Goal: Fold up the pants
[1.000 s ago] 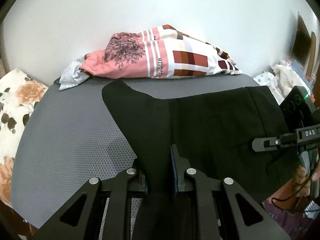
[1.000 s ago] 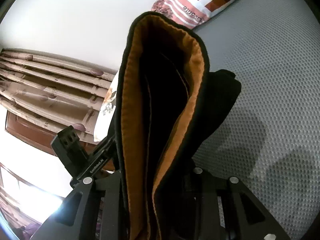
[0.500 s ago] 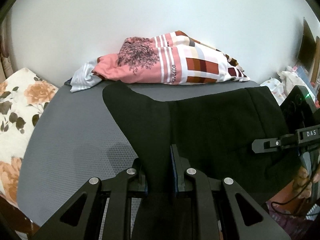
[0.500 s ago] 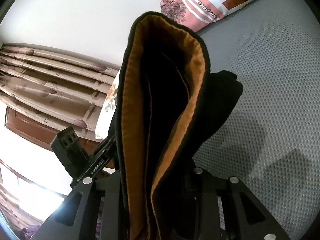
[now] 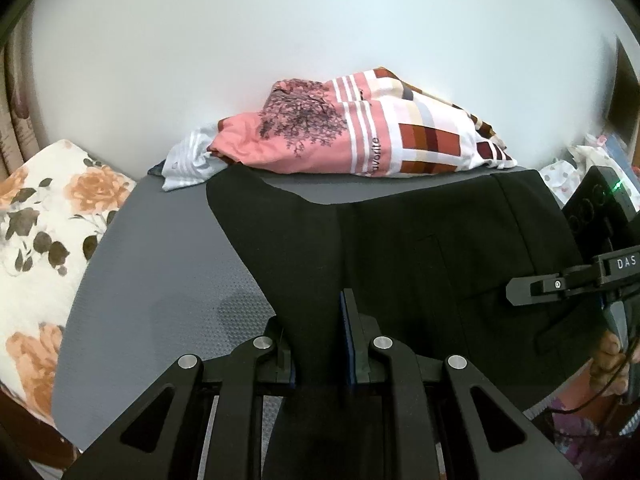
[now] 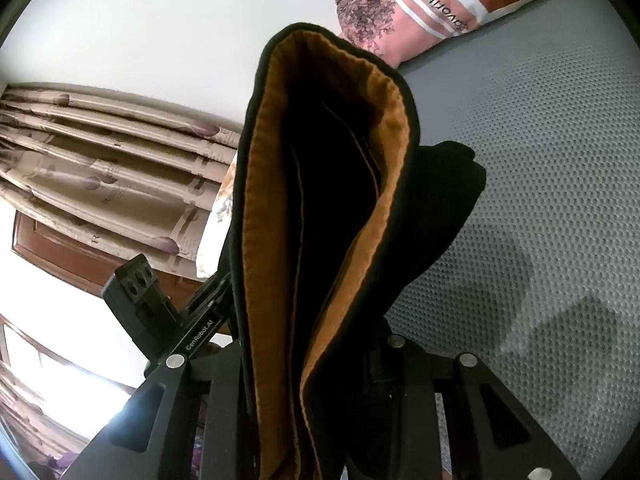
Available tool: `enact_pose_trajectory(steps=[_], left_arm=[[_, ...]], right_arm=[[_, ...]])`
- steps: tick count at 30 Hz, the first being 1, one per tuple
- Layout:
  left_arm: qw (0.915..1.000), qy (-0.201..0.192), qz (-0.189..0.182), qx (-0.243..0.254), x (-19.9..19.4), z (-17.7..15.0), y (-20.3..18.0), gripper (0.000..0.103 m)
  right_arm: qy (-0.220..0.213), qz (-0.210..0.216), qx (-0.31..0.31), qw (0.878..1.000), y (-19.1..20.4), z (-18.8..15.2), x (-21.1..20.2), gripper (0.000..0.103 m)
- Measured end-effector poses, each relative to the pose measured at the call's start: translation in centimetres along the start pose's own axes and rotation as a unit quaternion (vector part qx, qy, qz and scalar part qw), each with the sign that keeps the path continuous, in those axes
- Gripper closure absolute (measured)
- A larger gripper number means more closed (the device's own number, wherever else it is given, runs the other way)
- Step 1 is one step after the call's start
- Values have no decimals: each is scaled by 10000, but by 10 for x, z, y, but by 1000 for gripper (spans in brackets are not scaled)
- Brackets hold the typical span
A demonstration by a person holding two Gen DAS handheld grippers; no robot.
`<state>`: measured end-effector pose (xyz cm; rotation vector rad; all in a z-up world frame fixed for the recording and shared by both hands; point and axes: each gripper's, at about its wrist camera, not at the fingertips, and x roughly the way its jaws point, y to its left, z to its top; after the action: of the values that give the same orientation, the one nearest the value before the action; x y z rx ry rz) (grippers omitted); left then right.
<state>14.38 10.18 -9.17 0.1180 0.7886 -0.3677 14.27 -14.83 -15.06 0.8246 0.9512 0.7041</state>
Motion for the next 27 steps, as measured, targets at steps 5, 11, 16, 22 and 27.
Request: enact_pose_trajectory(steps=[5, 11, 16, 22, 27], left_arm=[[10000, -34, 77, -26, 4, 6, 12, 86], [9998, -74, 137, -111, 15, 16, 29, 86], [9997, -98, 187, -138, 28, 27, 41, 86], [9994, -122, 270, -162, 47, 41, 55, 86], [9991, -135, 327, -236, 61, 51, 70, 86]], right_arm=[[50, 33, -26, 10000, 4, 9, 10, 77], [85, 86, -34, 9999, 6, 21, 21, 77], [78, 110, -41, 9999, 2, 34, 28, 77], [79, 108, -38, 9999, -4, 50, 36, 77], [96, 94, -77, 9999, -6, 65, 48, 77]])
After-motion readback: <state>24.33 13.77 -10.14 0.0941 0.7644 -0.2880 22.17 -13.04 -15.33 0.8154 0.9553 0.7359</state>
